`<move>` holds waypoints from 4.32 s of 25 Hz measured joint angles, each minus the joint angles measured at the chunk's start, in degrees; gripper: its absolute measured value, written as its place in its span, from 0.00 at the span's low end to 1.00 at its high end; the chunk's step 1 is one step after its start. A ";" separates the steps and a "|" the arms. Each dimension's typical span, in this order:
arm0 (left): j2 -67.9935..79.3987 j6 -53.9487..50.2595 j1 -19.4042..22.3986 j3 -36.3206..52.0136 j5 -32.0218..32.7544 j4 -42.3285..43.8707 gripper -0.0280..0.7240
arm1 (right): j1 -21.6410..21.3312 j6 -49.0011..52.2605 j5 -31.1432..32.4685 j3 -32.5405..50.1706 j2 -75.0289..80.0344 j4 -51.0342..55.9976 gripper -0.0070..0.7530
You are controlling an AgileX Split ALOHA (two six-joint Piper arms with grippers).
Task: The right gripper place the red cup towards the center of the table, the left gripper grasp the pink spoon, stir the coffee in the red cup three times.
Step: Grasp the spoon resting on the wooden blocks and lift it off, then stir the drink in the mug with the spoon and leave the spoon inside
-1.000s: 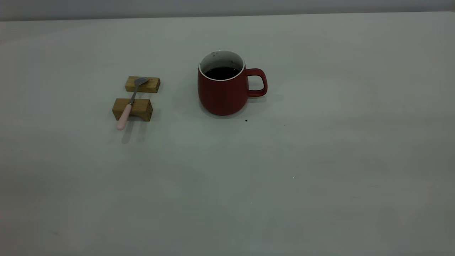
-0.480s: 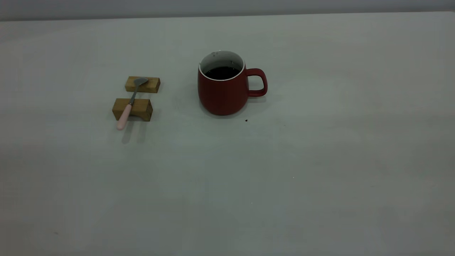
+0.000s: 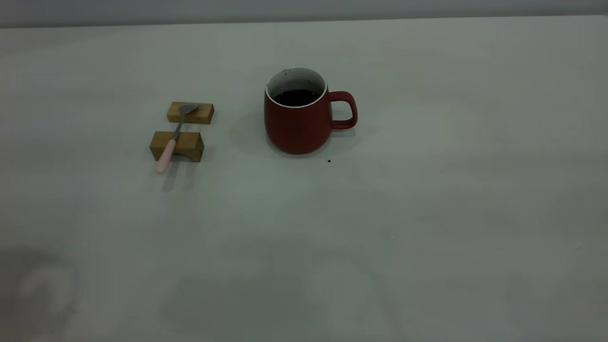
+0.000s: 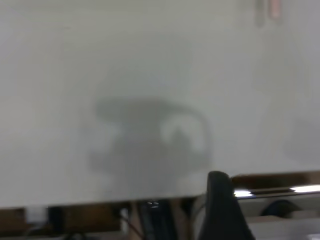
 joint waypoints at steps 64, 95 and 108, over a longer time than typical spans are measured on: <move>66.07 -15.65 -10.41 -40.22 -9.96 -16.07 0.24 | 0.00 0.00 0.05 0.00 0.00 -0.04 0.78; 67.65 -46.65 -12.16 -43.04 -2.51 -98.49 0.24 | 0.00 0.00 0.05 0.00 -0.06 -0.04 0.78; 79.36 -47.63 -13.39 -50.58 -4.83 -98.79 0.24 | 0.00 0.00 0.05 0.00 -0.06 -0.04 0.78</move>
